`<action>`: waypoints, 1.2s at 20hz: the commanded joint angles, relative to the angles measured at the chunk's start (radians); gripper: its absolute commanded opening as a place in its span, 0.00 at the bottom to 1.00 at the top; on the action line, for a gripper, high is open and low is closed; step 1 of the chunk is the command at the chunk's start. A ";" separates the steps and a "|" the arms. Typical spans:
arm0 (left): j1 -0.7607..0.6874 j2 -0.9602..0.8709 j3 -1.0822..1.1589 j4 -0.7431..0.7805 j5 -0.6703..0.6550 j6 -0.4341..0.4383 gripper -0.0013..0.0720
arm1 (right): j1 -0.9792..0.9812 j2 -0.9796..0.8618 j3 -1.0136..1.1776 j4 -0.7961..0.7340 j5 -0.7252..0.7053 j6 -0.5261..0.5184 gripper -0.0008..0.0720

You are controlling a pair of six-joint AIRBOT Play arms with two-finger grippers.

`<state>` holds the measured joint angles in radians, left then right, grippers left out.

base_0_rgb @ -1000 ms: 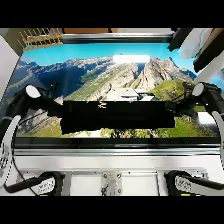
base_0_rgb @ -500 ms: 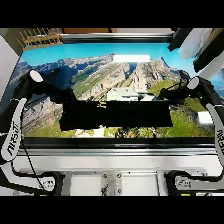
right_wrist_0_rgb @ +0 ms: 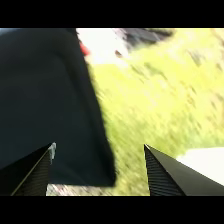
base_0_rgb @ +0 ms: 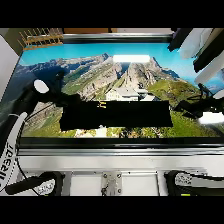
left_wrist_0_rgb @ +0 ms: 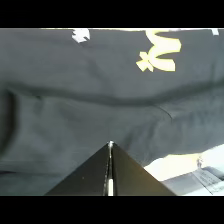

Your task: Fold the clothes and pants, and hang the long-sleeved shirts on hangers.

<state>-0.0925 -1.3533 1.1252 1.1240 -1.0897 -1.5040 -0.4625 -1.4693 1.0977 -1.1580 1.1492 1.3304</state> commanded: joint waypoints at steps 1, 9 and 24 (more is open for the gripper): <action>-0.115 0.031 -0.101 -0.002 0.100 -0.067 0.03 | -0.080 -0.066 -0.056 0.099 0.029 -0.110 0.85; -0.236 -0.068 -0.103 -0.183 0.196 -0.082 0.03 | 0.029 -0.214 -0.056 0.338 -0.003 -0.195 0.81; -0.340 -0.327 0.177 -0.202 0.163 -0.082 0.03 | 0.093 -0.024 0.203 -0.003 0.192 -0.011 0.02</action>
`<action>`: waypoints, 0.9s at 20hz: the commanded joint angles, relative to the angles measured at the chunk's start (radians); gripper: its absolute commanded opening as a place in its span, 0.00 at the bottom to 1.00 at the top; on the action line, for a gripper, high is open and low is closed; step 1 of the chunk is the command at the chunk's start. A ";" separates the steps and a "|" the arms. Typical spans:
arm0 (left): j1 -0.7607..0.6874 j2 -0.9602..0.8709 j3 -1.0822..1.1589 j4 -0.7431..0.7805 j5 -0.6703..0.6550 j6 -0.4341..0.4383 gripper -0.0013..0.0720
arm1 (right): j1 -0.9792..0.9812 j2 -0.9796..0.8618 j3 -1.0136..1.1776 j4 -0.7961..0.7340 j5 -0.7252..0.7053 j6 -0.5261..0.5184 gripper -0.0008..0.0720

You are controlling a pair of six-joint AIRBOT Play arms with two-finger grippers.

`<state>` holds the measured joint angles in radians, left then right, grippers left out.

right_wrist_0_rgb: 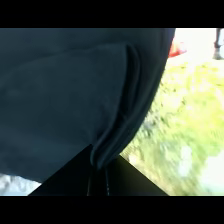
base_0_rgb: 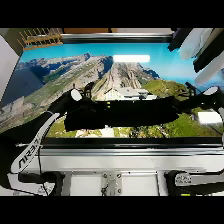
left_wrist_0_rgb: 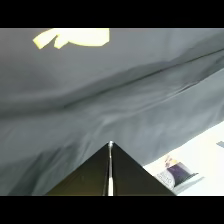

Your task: Fold the clothes and pants, and hang the long-sleeved shirts on hangers.

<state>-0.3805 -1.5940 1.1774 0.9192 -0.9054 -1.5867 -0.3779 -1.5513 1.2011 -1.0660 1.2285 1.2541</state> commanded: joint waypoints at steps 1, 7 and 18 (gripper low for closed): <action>-0.079 -0.127 0.179 0.003 -0.027 0.001 0.03 | 0.019 0.077 0.144 -0.094 0.150 0.076 0.02; -0.211 -0.382 0.491 0.003 -0.089 0.001 0.03 | 0.169 0.129 0.398 -0.105 0.327 0.154 0.02; -0.246 -0.545 0.688 0.006 -0.190 -0.030 0.03 | 0.466 0.129 0.591 -0.158 0.340 0.214 0.02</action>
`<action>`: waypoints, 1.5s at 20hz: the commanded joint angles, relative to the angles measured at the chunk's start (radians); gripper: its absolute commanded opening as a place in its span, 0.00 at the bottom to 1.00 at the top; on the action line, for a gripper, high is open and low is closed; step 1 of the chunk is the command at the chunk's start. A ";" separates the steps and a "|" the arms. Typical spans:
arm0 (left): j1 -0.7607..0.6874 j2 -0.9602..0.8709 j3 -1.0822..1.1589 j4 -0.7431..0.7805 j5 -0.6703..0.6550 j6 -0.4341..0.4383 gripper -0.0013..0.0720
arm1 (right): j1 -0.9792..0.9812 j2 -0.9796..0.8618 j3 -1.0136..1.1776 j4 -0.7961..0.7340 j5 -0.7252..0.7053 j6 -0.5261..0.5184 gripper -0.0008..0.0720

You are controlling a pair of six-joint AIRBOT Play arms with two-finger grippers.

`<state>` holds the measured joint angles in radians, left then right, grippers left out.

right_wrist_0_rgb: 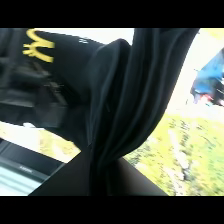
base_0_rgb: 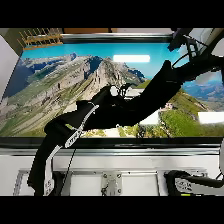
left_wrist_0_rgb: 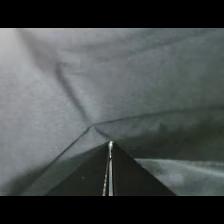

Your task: Fold the clothes and pants, and hang the long-sleeved shirts on hangers.

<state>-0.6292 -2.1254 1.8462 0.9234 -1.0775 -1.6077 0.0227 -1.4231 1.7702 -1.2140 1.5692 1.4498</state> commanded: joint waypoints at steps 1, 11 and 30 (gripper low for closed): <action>0.012 -0.005 0.019 0.002 -0.025 -0.009 0.03 | 0.086 0.000 0.022 -0.010 -0.006 0.018 0.02; 0.371 0.305 0.019 0.289 -0.140 -0.005 0.03 | 0.385 -0.068 0.021 -0.008 -0.206 0.262 0.02; 0.668 0.583 -0.071 0.290 -0.191 -0.001 0.03 | 0.687 -0.389 -0.015 0.167 -0.520 0.117 0.85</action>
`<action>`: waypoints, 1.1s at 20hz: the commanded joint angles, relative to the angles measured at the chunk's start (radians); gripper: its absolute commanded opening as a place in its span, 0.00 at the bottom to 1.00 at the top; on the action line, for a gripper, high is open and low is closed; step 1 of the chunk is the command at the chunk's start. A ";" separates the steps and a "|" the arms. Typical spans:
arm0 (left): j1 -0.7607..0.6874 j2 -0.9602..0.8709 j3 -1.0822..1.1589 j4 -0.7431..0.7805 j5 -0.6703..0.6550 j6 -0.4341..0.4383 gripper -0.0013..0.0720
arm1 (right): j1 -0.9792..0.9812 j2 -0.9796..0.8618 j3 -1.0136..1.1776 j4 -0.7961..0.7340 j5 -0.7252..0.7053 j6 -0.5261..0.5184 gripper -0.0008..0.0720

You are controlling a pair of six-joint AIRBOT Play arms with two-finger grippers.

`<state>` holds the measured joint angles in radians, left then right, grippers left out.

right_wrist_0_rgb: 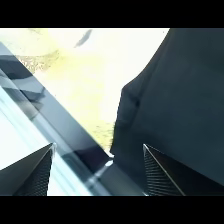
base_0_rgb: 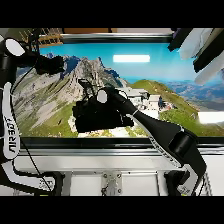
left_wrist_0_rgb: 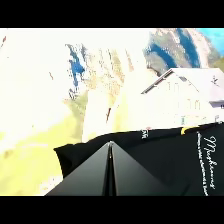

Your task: Fold the clothes and pants, and hang the long-sleeved shirts on hangers.

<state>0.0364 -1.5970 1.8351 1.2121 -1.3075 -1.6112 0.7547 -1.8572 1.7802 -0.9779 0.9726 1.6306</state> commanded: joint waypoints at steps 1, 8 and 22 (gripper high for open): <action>0.002 0.096 -0.124 -0.001 0.072 0.006 0.03 | -0.091 0.089 -0.075 -0.126 0.117 -0.064 0.85; -0.114 0.356 -0.609 -0.001 0.185 0.044 0.03 | -0.568 0.349 -0.599 -0.205 0.172 -0.074 0.86; -0.262 0.390 -0.752 -0.009 0.238 0.039 0.03 | -0.524 0.093 -0.662 0.498 -0.057 -0.416 0.84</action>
<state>-0.2192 -1.2064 1.0870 1.2049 -1.0725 -1.5696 0.1589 -1.7176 1.0916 -0.5629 0.9710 1.2507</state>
